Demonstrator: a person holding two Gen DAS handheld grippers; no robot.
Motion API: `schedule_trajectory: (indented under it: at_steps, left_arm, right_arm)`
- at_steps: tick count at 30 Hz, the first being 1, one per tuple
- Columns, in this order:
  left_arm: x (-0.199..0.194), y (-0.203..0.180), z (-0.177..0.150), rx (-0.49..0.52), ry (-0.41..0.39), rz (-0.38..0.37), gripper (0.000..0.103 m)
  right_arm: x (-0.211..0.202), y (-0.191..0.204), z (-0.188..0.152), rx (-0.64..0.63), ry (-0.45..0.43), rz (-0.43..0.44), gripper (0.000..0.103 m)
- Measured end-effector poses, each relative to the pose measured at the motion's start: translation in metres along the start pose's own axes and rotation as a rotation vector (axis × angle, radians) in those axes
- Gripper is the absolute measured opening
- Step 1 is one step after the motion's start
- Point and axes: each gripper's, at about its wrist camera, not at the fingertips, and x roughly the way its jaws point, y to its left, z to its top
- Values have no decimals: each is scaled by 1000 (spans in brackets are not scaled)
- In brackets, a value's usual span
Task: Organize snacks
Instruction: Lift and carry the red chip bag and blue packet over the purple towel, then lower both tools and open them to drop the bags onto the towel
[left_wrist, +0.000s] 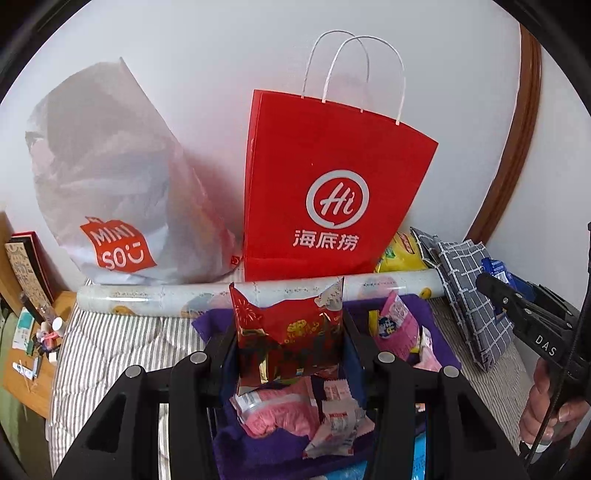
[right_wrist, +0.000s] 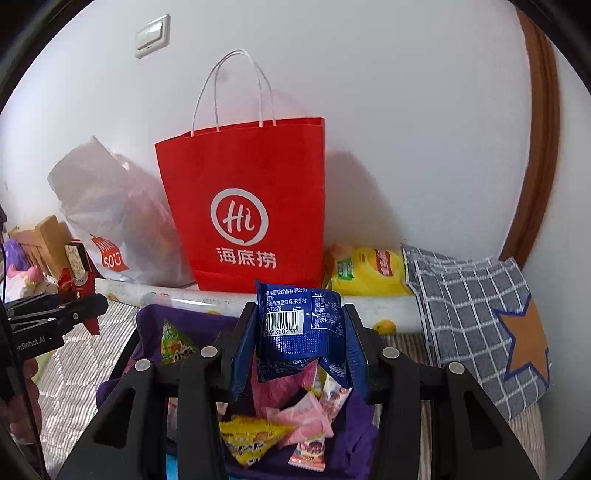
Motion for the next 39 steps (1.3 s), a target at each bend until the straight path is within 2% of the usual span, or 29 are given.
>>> schedule_trajectory:
  at_steps: [7,16,20,25,30,39]
  left_arm:
    - [14,-2,4,-5,-4,-2,45]
    - [50,15,-4,-41,42,9,45]
    - [57,19,-8,-26,55,21,45]
    - [65,22,-11,-26,72,17,45]
    - [67,25,-12,-37,78,22,45]
    - [68,28,-11,-51,82,21,45]
  right_arm:
    - [24,-2,6,-2,25,21,45]
    - [58,-11,6,8,79,67,45]
    - [75,-13,2,3,138,127,45]
    - [84,-17,-5,-13,162,146,45]
    - [93,-25,-11,5,200,200,45]
    - [93,-13,-20,-108,245,245,45]
